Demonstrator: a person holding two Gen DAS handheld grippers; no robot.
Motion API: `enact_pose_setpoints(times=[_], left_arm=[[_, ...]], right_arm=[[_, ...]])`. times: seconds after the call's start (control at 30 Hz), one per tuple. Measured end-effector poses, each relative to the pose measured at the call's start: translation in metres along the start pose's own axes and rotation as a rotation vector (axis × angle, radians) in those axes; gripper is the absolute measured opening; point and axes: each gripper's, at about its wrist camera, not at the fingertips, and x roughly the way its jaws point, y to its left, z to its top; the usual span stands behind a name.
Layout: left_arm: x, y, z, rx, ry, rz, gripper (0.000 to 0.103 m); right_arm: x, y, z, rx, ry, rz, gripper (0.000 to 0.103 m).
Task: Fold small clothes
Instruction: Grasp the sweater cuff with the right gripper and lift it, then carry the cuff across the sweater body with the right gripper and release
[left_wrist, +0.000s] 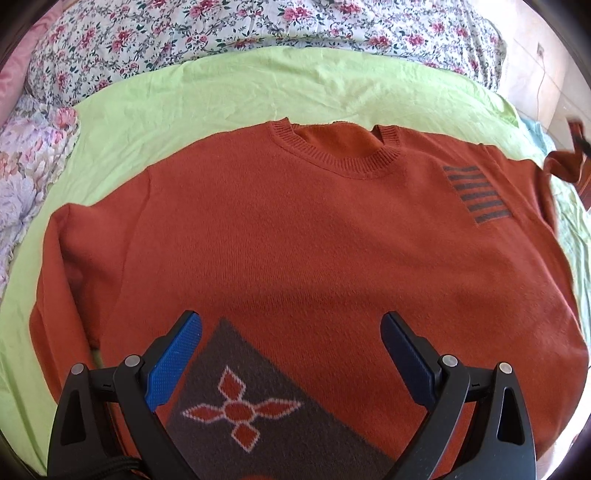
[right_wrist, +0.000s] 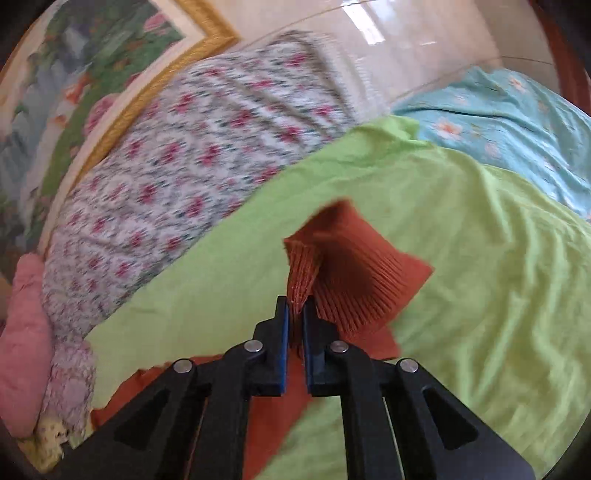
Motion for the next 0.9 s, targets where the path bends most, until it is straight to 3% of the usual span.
enact_pose_setpoints(times=[0.23, 0.43, 0.63, 0.83, 0.9], left_arm=[[-0.028, 0.021, -0.018, -0.037, -0.044, -0.042, 0.098], [-0.042, 0.051, -0.031, -0.090, -0.063, -0.075, 0.098], [-0.046, 0.074, -0.040, -0.125, -0.065, -0.080, 0.098], [-0.035, 0.093, -0.035, -0.197, -0.041, -0.118, 0.098], [-0.029, 0.097, -0.030, -0.214, -0.032, -0.129, 0.098]], right_arm=[[0.046, 0.176, -0.081, -0.193, 0.226, 0.386, 0.008], [0.106, 0.283, -0.154, -0.265, 0.440, 0.608, 0.008], [0.170, 0.351, -0.226, -0.299, 0.658, 0.657, 0.008], [0.207, 0.352, -0.273, -0.273, 0.792, 0.633, 0.008], [0.214, 0.348, -0.283, -0.259, 0.828, 0.616, 0.013]])
